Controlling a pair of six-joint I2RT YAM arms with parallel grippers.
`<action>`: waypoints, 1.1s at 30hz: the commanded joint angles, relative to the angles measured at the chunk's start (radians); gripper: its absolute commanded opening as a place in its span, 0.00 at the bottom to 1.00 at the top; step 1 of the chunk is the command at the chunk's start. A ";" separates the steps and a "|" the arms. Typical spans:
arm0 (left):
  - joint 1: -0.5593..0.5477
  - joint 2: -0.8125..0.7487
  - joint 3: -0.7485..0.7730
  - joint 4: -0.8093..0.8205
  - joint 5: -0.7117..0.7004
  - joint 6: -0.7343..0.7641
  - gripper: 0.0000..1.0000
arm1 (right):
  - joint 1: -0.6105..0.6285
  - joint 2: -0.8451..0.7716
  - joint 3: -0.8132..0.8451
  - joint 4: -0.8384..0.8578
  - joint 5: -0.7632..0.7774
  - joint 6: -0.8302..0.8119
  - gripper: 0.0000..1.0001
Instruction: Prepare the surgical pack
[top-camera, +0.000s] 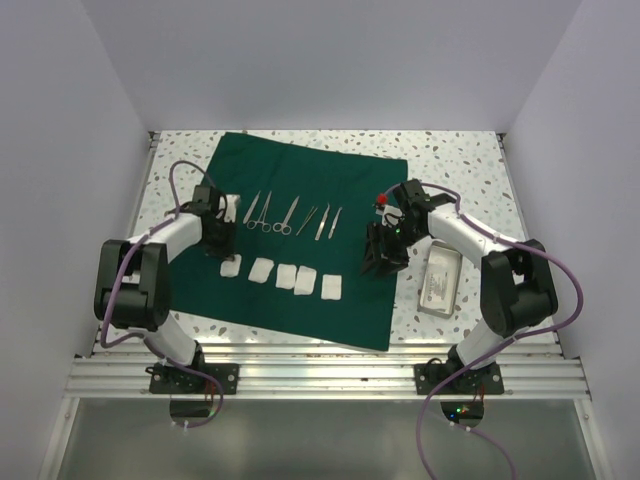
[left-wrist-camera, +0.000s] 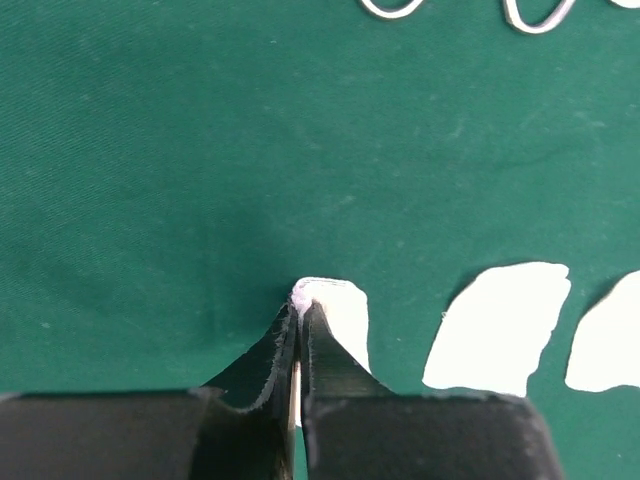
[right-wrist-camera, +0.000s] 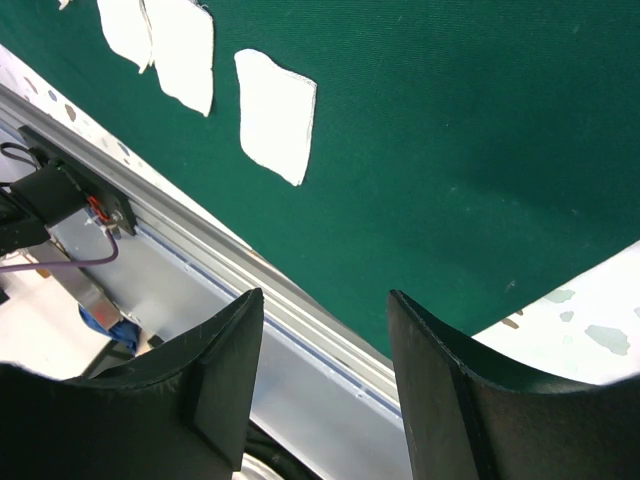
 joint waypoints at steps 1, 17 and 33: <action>-0.005 -0.044 -0.010 0.008 0.057 -0.011 0.00 | 0.006 0.001 0.033 -0.015 -0.004 -0.017 0.57; -0.007 -0.230 0.063 -0.154 0.078 -0.074 0.00 | 0.006 -0.009 0.026 -0.012 -0.010 -0.017 0.57; -0.105 -0.150 0.080 -0.144 0.345 -0.097 0.00 | 0.006 -0.016 0.026 -0.009 -0.004 -0.015 0.57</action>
